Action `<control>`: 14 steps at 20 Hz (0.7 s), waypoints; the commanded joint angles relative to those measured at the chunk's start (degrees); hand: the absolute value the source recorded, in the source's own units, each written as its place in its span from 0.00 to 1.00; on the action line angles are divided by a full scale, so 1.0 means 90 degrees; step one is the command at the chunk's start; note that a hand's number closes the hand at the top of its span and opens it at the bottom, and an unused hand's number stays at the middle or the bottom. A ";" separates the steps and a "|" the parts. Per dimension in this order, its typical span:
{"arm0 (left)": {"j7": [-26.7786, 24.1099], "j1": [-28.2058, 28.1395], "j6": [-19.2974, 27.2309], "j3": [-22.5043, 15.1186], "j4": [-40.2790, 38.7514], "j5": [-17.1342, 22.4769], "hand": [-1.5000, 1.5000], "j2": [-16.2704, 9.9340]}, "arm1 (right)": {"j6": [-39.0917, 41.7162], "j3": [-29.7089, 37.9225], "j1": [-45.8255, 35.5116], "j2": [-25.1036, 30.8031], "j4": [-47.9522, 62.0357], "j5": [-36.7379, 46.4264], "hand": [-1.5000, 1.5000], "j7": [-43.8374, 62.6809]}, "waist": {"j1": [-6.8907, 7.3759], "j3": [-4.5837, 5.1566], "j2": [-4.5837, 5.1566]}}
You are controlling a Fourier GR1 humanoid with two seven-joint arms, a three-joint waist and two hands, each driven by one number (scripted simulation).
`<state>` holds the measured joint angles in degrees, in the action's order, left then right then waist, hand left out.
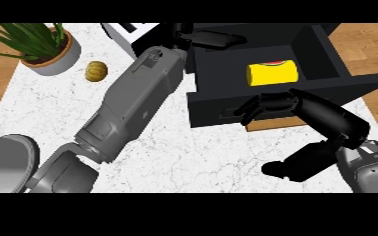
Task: Pick up the cup, place it into the drawer and close the drawer
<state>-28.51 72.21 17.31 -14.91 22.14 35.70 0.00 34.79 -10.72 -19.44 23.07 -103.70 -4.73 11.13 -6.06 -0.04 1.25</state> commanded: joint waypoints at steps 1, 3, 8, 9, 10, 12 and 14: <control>-0.0001 0.0110 0.0193 0.0069 0.0041 0.0261 0.00 0.0000 | -0.0355 -0.0592 0.0334 0.0012 -0.0045 0.1523 0.00 -0.0196 | 0.0272 -0.0004 -0.0059; -0.0234 -0.0241 -0.0190 0.0185 0.0098 0.0311 0.00 0.0000 | -0.0764 -0.0569 0.0685 -0.0036 0.0287 0.2045 0.00 -0.0536 | 0.0452 -0.0003 -0.0077; -0.0391 -0.0655 -0.0481 0.0193 0.0350 0.0248 0.00 -0.0055 | -0.1435 -0.1128 0.0234 -0.0466 0.2443 0.3160 0.00 -0.1245 | 0.0851 -0.0004 -0.0078; -0.0404 -0.0743 -0.0668 0.0233 0.0426 0.0258 0.00 -0.0251 | -0.1390 -0.1315 0.0211 -0.0500 0.2622 0.3268 0.00 -0.1347 | 0.0844 -0.0002 -0.0088; -0.0566 -0.0896 -0.0454 0.0194 0.0555 0.0228 0.00 -0.0016 | -0.1316 -0.1275 -0.0055 -0.0374 0.3093 0.3371 0.00 -0.1609 | 0.0917 -0.0003 -0.0094; -0.0601 -0.1059 -0.0474 0.0124 0.0732 0.0250 0.00 -0.0004 | -0.1672 -0.1215 -0.0398 -0.0532 0.4157 0.3625 0.00 -0.2071 | 0.1051 -0.0011 -0.0067; -0.0434 -0.1321 -0.0638 0.0227 0.0926 0.0285 0.00 -0.0349 | -0.1810 -0.1195 -0.0713 -0.0652 0.4851 0.3802 1.00 -0.2196 | 0.1096 -0.0007 -0.0090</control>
<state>-32.20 63.74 12.65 -13.21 27.78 38.08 -1.48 21.04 -21.21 -21.21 18.63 -72.49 25.59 -4.28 2.37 -0.10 0.51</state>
